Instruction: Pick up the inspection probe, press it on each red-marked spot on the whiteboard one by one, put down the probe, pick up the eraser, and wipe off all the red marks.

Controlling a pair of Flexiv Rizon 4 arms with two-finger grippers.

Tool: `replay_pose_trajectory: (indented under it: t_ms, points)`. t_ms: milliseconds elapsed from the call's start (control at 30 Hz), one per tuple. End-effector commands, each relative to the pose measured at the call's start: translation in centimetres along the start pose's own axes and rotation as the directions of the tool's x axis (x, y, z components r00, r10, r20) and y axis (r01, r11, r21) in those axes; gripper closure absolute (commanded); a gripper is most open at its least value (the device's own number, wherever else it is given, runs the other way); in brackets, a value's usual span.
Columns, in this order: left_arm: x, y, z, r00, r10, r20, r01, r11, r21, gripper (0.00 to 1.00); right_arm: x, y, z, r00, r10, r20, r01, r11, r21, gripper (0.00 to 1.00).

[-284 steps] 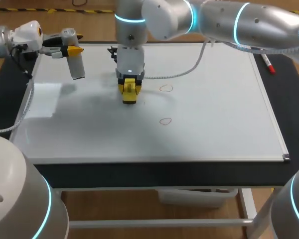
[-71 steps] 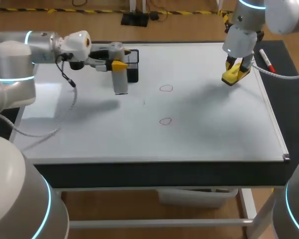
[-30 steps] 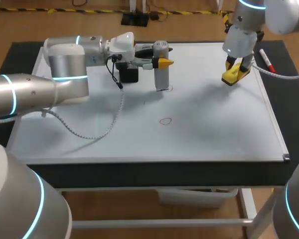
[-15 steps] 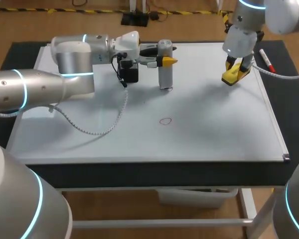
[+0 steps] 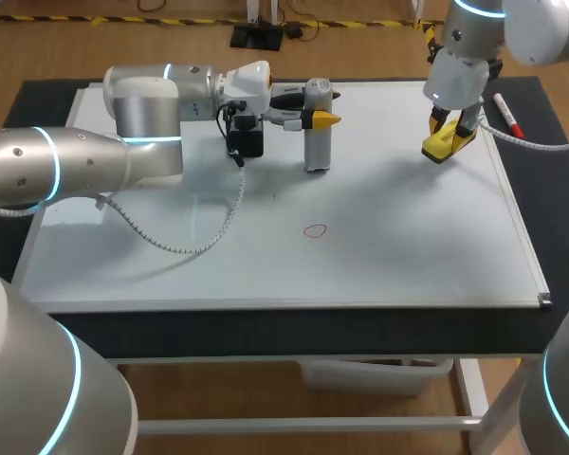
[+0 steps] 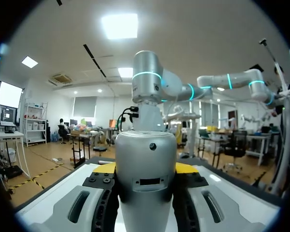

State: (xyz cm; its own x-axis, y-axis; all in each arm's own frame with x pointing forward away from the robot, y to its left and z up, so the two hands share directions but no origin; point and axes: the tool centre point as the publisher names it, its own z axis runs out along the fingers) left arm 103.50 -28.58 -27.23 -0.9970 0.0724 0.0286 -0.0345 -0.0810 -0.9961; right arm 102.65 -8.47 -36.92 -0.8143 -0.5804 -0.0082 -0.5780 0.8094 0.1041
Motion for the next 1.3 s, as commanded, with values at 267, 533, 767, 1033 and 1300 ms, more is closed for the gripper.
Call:
replay_pose_trajectory:
  t_ms: [267,533,767,1033,1300]
  points:
    - [-0.4,0.5,-0.1,1.0,-0.001,-0.013,0.001,1.0,0.0,1.0,-0.1,-0.1,-0.1,1.0,-0.002,-0.004,0.002,1.0,0.001,1.0]
    - [-0.3,0.9,-0.2,1.0,-0.008,-0.015,0.008,1.0,-0.005,1.0,-0.1,-0.1,-0.1,1.0,-0.002,-0.004,0.002,1.0,0.001,1.0]
    - [-0.2,1.0,-0.1,1.0,-0.011,-0.018,0.011,1.0,-0.009,1.0,-0.1,-0.1,-0.1,1.0,-0.002,-0.004,0.002,1.0,0.001,1.0]
    - [0.0,0.9,0.0,1.0,-0.011,-0.018,0.011,1.0,-0.007,1.0,-0.1,-0.1,-0.1,1.0,-0.002,-0.004,0.002,1.0,0.001,1.0]
    - [0.3,-1.1,-0.4,1.0,-0.008,0.009,0.008,1.0,0.019,1.0,-0.1,-0.1,-0.1,1.0,-0.002,-0.004,0.002,1.0,0.001,1.0]
